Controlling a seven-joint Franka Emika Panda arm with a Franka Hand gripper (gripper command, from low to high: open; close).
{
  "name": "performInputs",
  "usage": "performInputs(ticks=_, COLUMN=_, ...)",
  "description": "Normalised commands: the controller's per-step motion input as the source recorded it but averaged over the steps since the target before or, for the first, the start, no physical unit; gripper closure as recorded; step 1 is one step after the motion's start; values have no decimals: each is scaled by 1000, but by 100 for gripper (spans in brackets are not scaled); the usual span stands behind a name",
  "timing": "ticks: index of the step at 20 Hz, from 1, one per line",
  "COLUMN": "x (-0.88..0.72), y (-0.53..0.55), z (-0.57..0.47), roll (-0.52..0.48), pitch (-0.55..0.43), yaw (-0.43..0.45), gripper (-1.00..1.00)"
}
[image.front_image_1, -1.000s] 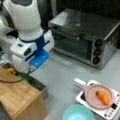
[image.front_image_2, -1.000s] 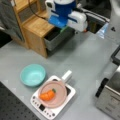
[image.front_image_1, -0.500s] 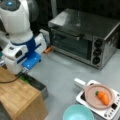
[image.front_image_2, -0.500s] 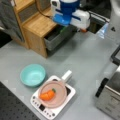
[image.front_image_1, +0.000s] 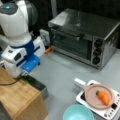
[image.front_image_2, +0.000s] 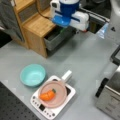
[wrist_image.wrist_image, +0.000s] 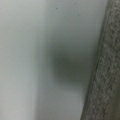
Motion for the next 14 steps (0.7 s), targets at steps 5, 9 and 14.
performInputs(ticks=5, x=-23, y=96, z=-212, roll=-38, pitch=-83, yaw=69, gripper=-100)
performInputs(ticks=9, x=-8, y=101, z=-168, roll=-12, pitch=-104, yaw=42, gripper=-100)
performInputs(ticks=14, x=-3, y=149, z=-109, roll=4, pitch=-100, yaw=-5, gripper=-100)
